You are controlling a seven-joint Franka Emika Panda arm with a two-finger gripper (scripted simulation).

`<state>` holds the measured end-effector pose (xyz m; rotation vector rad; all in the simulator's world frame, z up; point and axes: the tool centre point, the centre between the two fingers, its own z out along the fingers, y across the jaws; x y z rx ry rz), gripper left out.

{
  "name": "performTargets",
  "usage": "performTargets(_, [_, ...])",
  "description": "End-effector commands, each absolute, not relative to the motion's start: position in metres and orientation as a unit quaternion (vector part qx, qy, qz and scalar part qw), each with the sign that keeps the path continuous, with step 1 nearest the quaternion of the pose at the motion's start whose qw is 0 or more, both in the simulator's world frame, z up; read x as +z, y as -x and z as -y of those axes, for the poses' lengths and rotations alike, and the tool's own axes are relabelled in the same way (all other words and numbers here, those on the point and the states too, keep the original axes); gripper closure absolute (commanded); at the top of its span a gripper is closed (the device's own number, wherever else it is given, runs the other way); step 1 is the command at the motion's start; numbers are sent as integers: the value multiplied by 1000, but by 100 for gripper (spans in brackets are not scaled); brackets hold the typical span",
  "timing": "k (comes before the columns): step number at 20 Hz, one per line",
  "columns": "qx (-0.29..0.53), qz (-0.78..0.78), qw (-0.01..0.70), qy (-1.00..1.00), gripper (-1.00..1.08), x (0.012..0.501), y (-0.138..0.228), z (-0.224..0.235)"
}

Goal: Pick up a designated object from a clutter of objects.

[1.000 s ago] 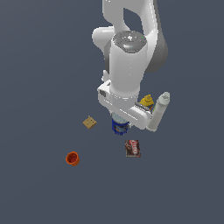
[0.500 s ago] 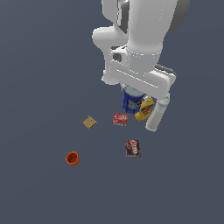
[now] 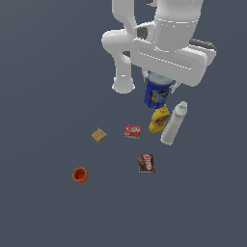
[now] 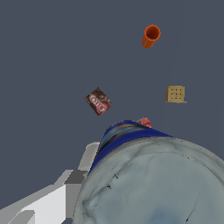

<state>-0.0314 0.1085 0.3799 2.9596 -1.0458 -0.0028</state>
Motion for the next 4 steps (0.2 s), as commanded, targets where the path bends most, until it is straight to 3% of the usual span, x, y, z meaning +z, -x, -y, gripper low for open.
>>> performTargets(1, [0,334,0,-943,108,388,34,-112])
performTargets(4, [0,333,0,-943,108,391,35,-113])
